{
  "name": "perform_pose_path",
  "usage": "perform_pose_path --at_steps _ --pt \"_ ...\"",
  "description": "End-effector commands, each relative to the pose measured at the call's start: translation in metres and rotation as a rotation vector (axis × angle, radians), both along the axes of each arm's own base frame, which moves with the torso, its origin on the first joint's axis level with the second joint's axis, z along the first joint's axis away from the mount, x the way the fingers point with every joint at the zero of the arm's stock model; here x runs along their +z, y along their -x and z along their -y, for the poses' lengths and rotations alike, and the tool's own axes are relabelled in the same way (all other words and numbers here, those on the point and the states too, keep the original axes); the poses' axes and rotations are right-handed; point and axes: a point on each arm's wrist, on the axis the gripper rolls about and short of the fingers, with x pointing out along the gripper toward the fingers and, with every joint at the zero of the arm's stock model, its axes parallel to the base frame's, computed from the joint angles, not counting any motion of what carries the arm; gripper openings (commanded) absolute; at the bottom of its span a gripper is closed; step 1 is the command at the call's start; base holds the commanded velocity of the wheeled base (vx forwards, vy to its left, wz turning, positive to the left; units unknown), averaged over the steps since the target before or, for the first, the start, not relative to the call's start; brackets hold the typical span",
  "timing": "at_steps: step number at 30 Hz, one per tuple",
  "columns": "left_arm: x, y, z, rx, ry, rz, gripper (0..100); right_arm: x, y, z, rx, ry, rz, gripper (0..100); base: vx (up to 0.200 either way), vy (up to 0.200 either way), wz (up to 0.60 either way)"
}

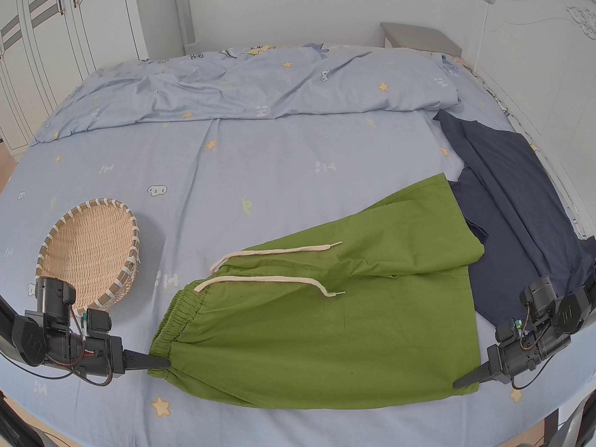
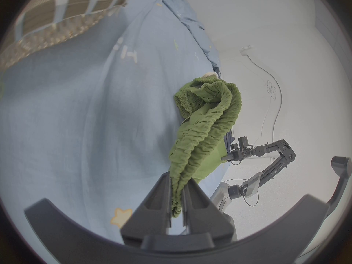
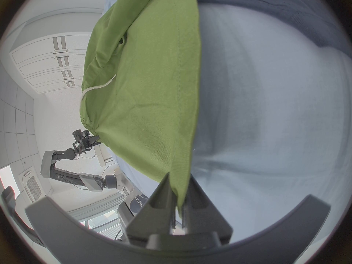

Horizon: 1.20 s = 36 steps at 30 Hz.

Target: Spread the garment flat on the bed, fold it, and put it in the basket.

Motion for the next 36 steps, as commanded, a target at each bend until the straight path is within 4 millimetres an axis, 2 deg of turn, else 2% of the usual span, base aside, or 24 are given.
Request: perform_pose_path --at_steps 1,4,6,11,15,19,22,30,36 --pt "0.008 0.02 -0.009 0.065 0.0 -0.011 0 0.015 0.008 -0.014 0.067 0.016 0.02 0 0.0 0.0 0.0" --pt "0.012 0.029 -0.012 0.092 0.0 -0.035 0 0.018 0.014 -0.021 0.101 0.053 0.01 0 0.0 0.0 0.0" --pt "0.017 0.045 -0.013 0.114 -0.002 -0.074 0 0.016 0.02 -0.026 0.131 0.122 0.001 0 0.0 0.0 0.0" --pt "0.015 0.061 -0.012 0.082 -0.015 -0.132 0 0.012 0.029 -0.023 0.121 0.145 -0.025 0 0.0 0.0 0.0" --pt "0.005 0.072 -0.012 0.036 -0.084 -0.16 0 0.011 0.035 -0.013 0.079 0.15 -0.029 0 0.0 0.0 0.0" --pt "-0.001 0.077 -0.01 0.035 -0.104 -0.198 0 0.012 0.037 -0.013 0.078 0.15 -0.025 0 0.0 0.0 0.0" --pt "-0.012 0.09 -0.006 0.038 -0.146 -0.227 0 0.009 0.041 -0.013 0.083 0.15 -0.02 0 0.0 0.0 0.0" --pt "-0.025 0.1 -0.003 0.028 -0.225 -0.235 0 0.003 0.045 -0.015 0.095 0.148 0.004 0 0.0 0.0 0.0" --pt "-0.035 0.092 -0.006 0.02 -0.234 -0.267 0 0.003 0.043 -0.015 0.095 0.146 0.011 0 0.0 0.0 0.0"
